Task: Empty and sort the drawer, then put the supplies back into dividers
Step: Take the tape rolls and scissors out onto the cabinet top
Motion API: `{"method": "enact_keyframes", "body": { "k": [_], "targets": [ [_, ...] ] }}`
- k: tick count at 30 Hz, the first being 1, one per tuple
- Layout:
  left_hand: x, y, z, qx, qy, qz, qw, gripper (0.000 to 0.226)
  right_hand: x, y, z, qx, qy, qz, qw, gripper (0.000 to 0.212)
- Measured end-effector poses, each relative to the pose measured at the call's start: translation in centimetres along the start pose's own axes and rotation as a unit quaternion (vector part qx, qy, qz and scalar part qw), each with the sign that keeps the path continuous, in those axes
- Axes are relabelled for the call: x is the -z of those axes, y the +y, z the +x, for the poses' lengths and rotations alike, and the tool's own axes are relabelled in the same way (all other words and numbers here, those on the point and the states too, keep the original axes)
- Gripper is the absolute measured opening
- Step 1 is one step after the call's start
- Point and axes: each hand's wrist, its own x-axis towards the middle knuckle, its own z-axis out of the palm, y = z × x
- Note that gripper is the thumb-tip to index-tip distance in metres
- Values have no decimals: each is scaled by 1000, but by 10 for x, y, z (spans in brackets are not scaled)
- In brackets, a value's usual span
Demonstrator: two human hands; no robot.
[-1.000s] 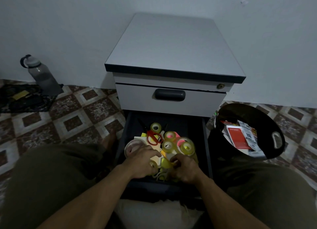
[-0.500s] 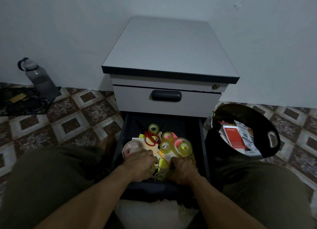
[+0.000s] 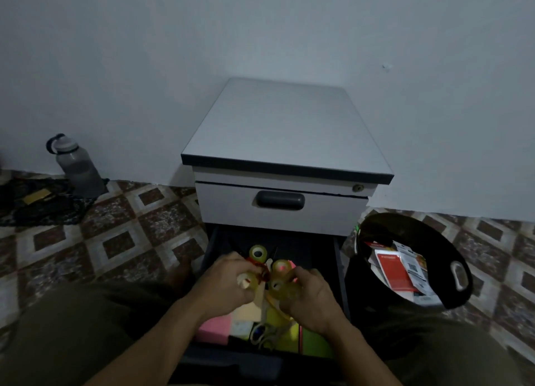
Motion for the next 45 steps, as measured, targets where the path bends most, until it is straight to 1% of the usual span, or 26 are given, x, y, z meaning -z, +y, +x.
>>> {"method": "enact_keyframes", "body": {
  "k": [3, 6, 9, 13, 17, 20, 24, 27, 29, 32, 34, 37, 40, 45],
  "targets": [
    [41, 22, 1, -12, 56, -24, 998, 44, 32, -24, 1, 56, 32, 26, 998, 41],
    [86, 44, 0, -53, 101, -18, 993, 44, 69, -53, 3, 109, 59, 53, 991, 46],
    [133, 65, 4, -56, 140, -21, 988, 37, 109, -83, 9, 159, 93, 54, 981, 48],
    [187, 83, 27, -78, 190, 5, 979, 33, 156, -112, 36, 192, 140, 35, 971, 40],
    [217, 83, 67, -61, 208, 25, 976, 32, 184, -132, 80, 196, 167, 22, 966, 42],
    [222, 76, 100, -32, 202, 43, 978, 37, 186, -139, 115, 186, 164, 18, 969, 45],
    [220, 62, 128, 2, 173, 51, 984, 44, 173, -139, 150, 173, 129, 9, 976, 51],
    [218, 54, 140, 1, 188, 47, 981, 42, 163, -136, 167, 171, 125, -17, 977, 54],
    [218, 51, 144, 0, 200, 42, 979, 41, 160, -135, 175, 170, 130, -16, 977, 56],
    [220, 48, 148, 0, 215, 34, 976, 46, 159, -139, 184, 173, 130, -12, 976, 58],
    [223, 47, 150, -1, 209, 27, 978, 50, 159, -142, 190, 175, 132, -15, 975, 59],
    [225, 43, 151, -2, 192, 16, 981, 52, 157, -144, 194, 170, 133, -2, 976, 59],
    [226, 39, 151, 2, 204, 24, 979, 48, 156, -142, 195, 166, 140, 15, 976, 61],
    [223, 39, 151, 10, 220, 24, 975, 48, 154, -138, 193, 158, 151, 35, 975, 62]
  ]
}}
